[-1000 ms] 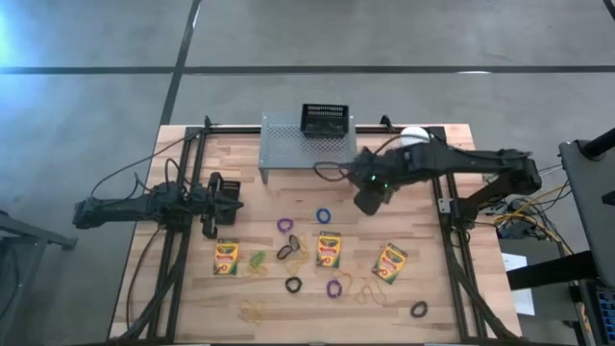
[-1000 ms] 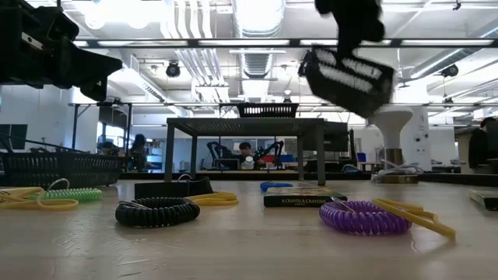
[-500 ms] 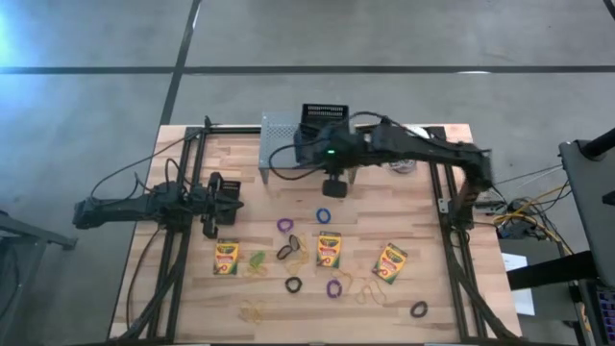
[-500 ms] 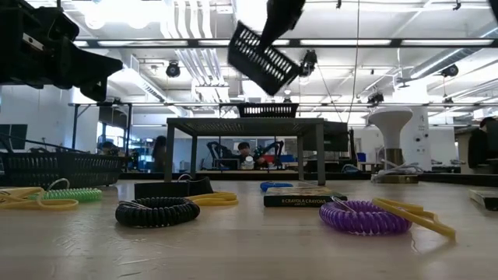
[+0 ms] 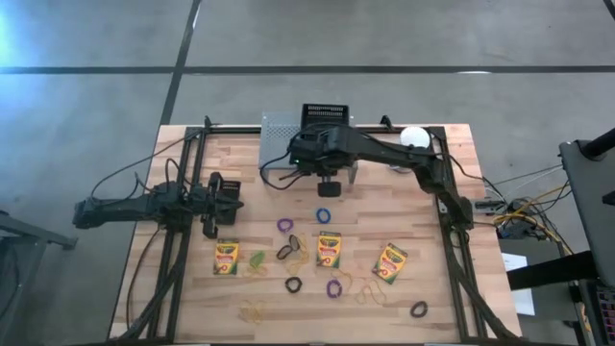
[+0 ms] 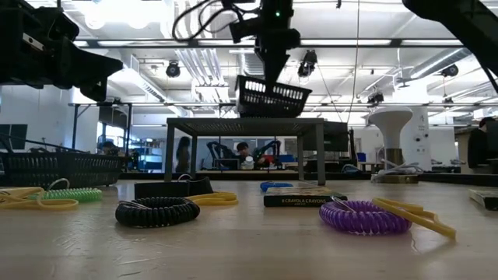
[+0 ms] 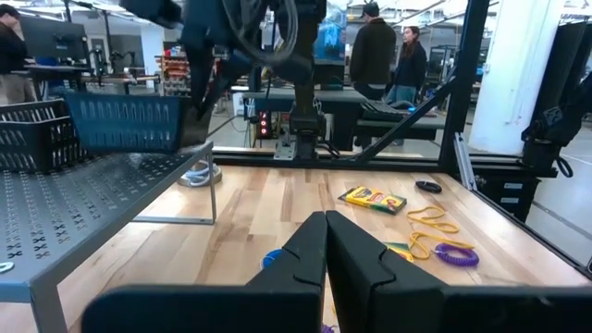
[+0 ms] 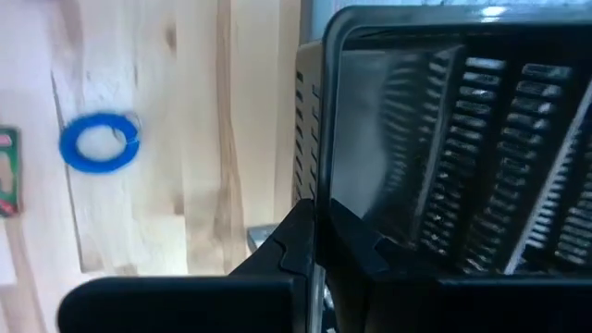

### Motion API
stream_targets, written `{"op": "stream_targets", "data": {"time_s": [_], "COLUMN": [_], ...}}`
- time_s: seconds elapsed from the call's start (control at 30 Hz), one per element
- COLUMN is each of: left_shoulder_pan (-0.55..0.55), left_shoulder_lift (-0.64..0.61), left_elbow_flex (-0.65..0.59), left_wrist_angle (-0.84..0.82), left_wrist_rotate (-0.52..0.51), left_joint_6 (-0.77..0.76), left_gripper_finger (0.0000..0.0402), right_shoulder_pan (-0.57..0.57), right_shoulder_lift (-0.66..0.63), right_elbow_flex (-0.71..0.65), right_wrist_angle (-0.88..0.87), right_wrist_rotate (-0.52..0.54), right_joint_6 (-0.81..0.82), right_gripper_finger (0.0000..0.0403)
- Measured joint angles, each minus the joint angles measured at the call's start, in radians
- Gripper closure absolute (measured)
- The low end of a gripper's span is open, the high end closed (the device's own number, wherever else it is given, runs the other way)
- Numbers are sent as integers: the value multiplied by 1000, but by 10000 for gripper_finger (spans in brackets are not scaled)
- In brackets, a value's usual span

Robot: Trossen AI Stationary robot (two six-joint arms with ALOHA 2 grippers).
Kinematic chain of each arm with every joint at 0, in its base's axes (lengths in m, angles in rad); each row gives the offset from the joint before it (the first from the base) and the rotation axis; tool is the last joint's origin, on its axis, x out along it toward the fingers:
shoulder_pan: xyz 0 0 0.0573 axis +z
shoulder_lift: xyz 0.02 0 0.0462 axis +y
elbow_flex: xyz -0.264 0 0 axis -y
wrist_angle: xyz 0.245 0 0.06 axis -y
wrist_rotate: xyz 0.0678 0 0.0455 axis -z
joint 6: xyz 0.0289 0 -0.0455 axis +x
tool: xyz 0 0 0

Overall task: Pick & Place Office Desk Supplies
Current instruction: Put the right black bin on the shelf

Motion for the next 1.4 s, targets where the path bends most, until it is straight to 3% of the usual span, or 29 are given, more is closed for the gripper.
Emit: {"op": "stream_targets", "data": {"time_s": [0.63,0.93,1.03,1.4], "left_shoulder_pan": [0,0,0,0], "left_shoulder_lift": [0,0,0,0], "left_elbow_flex": [0,0,0,0], "left_wrist_angle": [0,0,0,0], "left_wrist_rotate": [0,0,0,0], "left_joint_6": [0,0,0,-1], "left_gripper_finger": [386,386,386,386], "right_shoulder_pan": [-4,-5,-4,-3], "right_shoulder_lift": [26,28,23,-6], "right_elbow_flex": [-8,-8,-8,-7], "right_wrist_angle": [8,10,10,16], "right_wrist_rotate": [3,5,49,73], "right_joint_6": [38,49,86,155], "right_gripper_finger": [388,326,307,276]}}
